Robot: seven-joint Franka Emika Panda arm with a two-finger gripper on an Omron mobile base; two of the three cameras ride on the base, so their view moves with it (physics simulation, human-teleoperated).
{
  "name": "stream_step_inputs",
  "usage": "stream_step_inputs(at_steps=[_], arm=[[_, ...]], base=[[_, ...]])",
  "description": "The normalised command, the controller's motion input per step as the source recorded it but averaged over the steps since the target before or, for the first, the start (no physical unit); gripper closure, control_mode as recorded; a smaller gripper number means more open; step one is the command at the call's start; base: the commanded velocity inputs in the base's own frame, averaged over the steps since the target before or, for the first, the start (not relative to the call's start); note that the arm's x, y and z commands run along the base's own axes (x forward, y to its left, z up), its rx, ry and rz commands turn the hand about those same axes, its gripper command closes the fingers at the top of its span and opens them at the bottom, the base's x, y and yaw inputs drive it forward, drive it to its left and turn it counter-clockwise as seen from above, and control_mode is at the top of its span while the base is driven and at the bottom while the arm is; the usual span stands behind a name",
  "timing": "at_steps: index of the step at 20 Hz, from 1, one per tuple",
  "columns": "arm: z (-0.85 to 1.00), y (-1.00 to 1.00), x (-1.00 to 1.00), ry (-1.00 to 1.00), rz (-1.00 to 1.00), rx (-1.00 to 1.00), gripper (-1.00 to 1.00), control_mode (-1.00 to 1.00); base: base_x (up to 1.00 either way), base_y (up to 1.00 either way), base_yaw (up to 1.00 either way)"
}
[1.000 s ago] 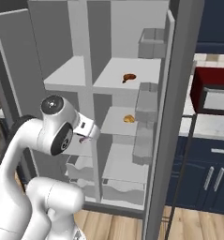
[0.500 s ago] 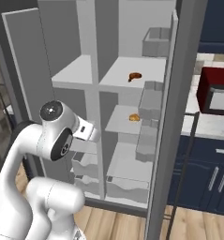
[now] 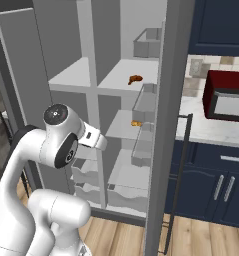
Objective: Pick up the frozen chicken drumstick from the freezer, place it on any shelf in the fridge, and close the fridge and freezer doors when done.
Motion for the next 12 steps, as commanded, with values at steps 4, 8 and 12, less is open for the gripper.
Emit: stream_step_inputs(at_steps=[4, 8, 12], arm=[[0.0, 0.0, 0.0, 0.0, 0.0, 0.0, -1.0, 1.0], [0.0, 0.0, 0.0, 0.0, 0.0, 0.0, -1.0, 1.0], [0.0, 0.0, 0.0, 0.0, 0.0, 0.0, -1.0, 1.0]], base=[[-0.43, -0.03, 0.0], [-0.4, 0.0, 0.0], [-0.05, 0.0, 0.0]])
